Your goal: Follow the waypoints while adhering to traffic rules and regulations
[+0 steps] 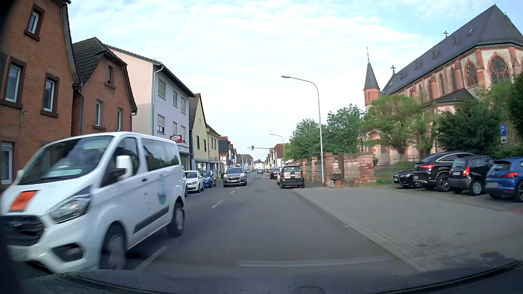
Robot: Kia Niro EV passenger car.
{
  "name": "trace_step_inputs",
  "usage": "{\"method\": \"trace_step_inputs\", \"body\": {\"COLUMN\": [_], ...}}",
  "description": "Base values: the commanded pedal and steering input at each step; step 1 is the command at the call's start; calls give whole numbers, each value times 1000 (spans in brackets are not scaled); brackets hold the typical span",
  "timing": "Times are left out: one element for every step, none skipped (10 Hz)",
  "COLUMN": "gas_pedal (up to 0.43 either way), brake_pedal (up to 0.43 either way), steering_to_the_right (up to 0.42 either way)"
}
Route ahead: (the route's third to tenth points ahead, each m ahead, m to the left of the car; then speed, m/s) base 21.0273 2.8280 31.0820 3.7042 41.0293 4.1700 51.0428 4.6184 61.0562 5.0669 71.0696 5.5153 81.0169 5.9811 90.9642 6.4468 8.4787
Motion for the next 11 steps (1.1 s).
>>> {"method": "trace_step_inputs", "body": {"gas_pedal": [0,0,0,0,0,8,28,39,47,67,87], "brake_pedal": [0,0,0,0,0,0,0,0,0,0,0], "steering_to_the_right": [-25,-27,-30,-32,-35,-36,-40,-43,-46,-50,-50]}}
